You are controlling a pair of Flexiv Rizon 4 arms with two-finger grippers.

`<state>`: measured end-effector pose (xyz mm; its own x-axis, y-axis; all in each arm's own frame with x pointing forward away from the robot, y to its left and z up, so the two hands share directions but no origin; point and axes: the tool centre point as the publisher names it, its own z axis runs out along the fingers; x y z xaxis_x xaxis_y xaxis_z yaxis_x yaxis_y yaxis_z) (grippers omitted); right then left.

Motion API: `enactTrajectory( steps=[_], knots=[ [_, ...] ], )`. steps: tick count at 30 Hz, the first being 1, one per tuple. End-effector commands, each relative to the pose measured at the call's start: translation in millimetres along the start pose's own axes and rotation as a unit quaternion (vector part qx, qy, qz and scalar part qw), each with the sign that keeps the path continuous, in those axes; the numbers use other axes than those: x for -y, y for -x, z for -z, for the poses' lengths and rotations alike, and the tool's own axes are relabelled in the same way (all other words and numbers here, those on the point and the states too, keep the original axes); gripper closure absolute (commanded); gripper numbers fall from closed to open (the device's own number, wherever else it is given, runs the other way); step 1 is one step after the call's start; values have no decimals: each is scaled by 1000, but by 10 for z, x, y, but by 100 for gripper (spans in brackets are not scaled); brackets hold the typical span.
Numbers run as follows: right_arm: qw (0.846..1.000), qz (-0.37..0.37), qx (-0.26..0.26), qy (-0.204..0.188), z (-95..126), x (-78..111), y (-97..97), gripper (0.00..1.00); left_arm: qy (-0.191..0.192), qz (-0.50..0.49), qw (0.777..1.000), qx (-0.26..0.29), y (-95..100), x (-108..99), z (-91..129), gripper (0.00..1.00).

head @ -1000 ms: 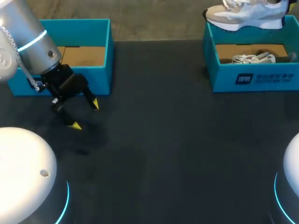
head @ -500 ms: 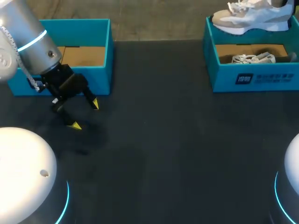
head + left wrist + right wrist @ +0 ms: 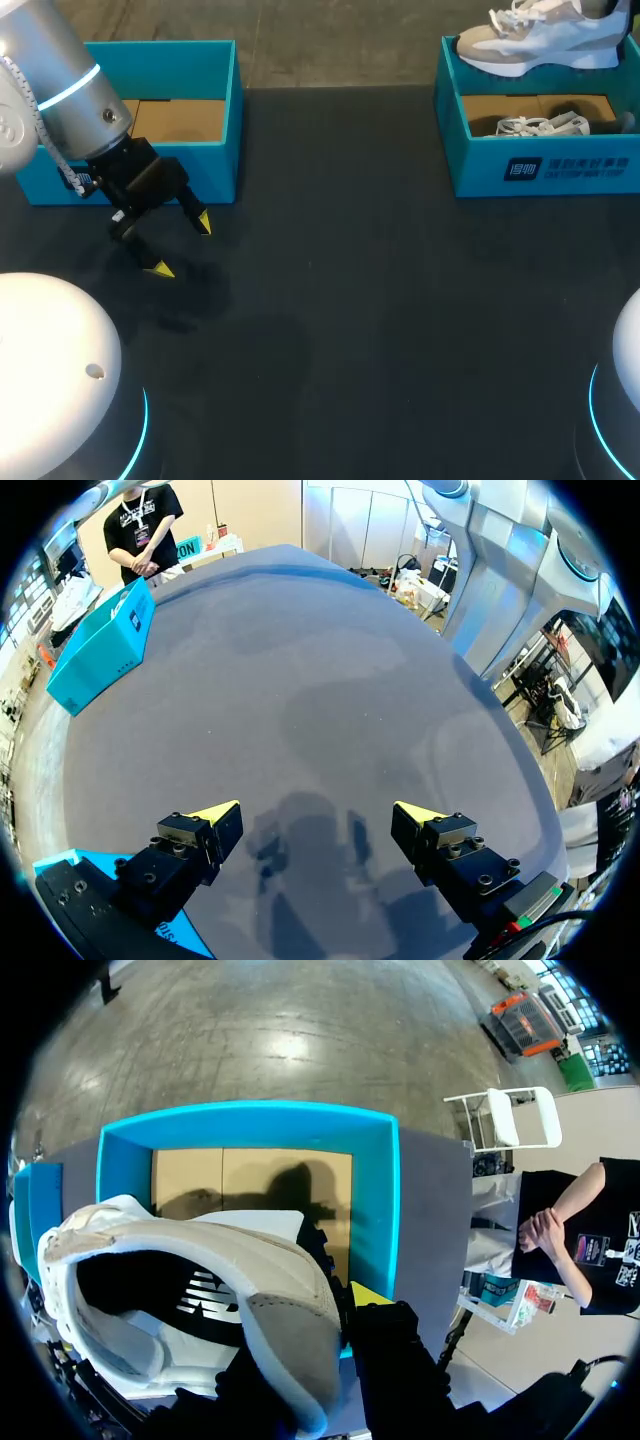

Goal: Take the shoe out of the shoebox, open the shoe tongue, remove and reinsert the insole, then place the shoe into the shoebox

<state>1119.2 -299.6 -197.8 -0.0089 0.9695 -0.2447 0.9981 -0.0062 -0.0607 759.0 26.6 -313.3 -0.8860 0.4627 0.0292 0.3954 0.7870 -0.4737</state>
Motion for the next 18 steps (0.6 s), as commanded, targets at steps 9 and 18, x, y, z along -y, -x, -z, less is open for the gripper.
enactTrajectory(
  steps=[9,18],
  knots=[
    [1000,14,21,1,-244,-341,187,100,1,0,1000,0,-8,0,1,0],
    [1000,2,6,1,-389,-306,136,100,1,0,1000,0,-8,0,1,0]
  ],
)
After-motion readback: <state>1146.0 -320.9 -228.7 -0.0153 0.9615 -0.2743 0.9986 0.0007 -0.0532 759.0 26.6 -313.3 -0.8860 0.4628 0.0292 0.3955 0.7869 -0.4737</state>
